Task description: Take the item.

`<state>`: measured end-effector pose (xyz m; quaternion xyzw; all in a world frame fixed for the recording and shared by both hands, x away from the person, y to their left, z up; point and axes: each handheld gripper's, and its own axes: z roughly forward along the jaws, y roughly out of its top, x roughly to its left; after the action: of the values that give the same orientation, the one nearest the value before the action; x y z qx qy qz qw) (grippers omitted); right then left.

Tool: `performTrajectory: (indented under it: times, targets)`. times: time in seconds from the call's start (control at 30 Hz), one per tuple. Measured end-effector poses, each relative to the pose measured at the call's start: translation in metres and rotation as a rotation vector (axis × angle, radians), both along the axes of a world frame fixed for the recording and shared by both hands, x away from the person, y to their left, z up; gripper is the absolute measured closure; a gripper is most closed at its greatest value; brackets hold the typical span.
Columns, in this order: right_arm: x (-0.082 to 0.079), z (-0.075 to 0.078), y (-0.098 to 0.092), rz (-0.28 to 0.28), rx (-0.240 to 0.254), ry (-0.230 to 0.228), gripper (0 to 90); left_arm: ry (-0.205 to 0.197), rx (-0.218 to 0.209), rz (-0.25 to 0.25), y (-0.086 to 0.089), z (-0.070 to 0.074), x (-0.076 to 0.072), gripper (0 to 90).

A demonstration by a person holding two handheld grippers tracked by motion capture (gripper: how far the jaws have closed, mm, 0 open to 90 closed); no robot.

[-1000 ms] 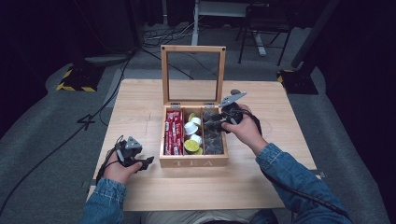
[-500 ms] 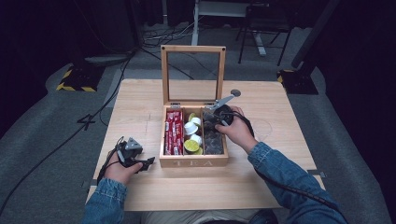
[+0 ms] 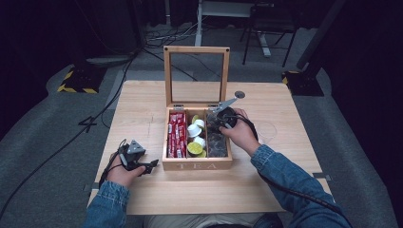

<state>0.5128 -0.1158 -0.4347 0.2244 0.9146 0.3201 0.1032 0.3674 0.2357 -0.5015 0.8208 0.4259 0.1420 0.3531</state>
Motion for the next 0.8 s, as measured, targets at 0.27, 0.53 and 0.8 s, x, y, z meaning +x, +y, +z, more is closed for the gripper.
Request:
performTrajectory:
  times: [0.27,0.53,0.8]
  targets:
    - [-0.003,0.007,-0.006,-0.005,0.040,-0.009,77.6,-0.016,0.004,-0.004,0.000,-0.002,0.001,29.0]
    - [-0.008,0.021,-0.015,-0.010,0.107,-0.011,77.9,-0.024,0.012,-0.007,0.000,-0.002,0.003,29.0]
    - [-0.012,0.037,-0.026,-0.005,0.190,-0.026,77.9,-0.030,0.034,-0.020,-0.002,-0.002,0.002,27.9]
